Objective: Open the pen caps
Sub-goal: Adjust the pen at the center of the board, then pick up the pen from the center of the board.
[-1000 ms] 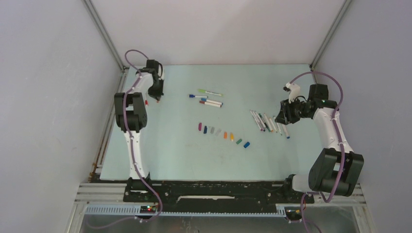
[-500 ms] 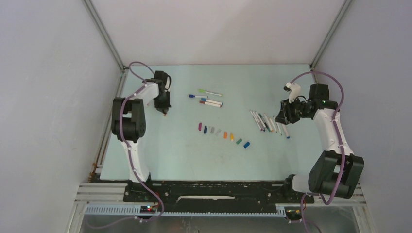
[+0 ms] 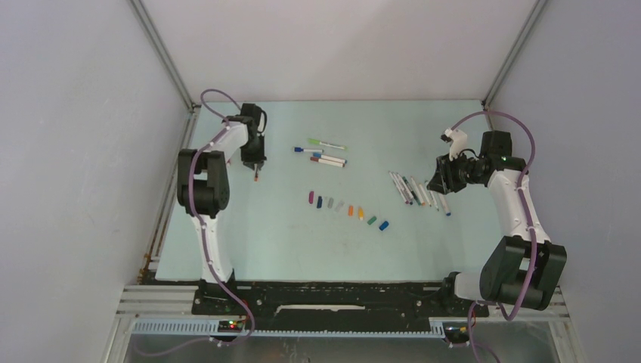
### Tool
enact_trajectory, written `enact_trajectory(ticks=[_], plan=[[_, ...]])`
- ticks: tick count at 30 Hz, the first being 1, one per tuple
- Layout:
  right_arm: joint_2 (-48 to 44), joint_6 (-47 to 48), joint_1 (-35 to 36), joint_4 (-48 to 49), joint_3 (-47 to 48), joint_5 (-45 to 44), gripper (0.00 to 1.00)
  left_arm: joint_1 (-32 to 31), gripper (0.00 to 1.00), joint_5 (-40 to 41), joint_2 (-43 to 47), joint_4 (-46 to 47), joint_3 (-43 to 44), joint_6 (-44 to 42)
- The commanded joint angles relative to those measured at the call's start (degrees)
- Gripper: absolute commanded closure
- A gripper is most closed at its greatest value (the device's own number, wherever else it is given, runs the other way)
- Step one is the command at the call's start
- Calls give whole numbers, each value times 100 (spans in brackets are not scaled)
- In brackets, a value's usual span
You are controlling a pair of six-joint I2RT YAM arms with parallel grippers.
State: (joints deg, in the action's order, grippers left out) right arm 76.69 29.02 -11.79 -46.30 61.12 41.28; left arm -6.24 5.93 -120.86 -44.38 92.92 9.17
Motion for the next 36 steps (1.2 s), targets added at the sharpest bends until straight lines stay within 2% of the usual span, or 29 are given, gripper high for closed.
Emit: enact_trajectory(ticks=[1,9,22,29,36], plan=[[-164,86,10,-37,133,100,59,11,73,168,-264,-340,715,-148],[-205,86,-32,-37,135,117,59,18,75,271,-374,-558,897,-156],[-291,100,-112,-50,134,214,59,11,71,-78,-473,-806,1087,-387],[-304,111,-119,-62,136,223,59,18,73,-178,-400,-677,1020,-381],[-312,107,-134,-63,135,248,59,164,71,-783,-243,-351,883,-65]])
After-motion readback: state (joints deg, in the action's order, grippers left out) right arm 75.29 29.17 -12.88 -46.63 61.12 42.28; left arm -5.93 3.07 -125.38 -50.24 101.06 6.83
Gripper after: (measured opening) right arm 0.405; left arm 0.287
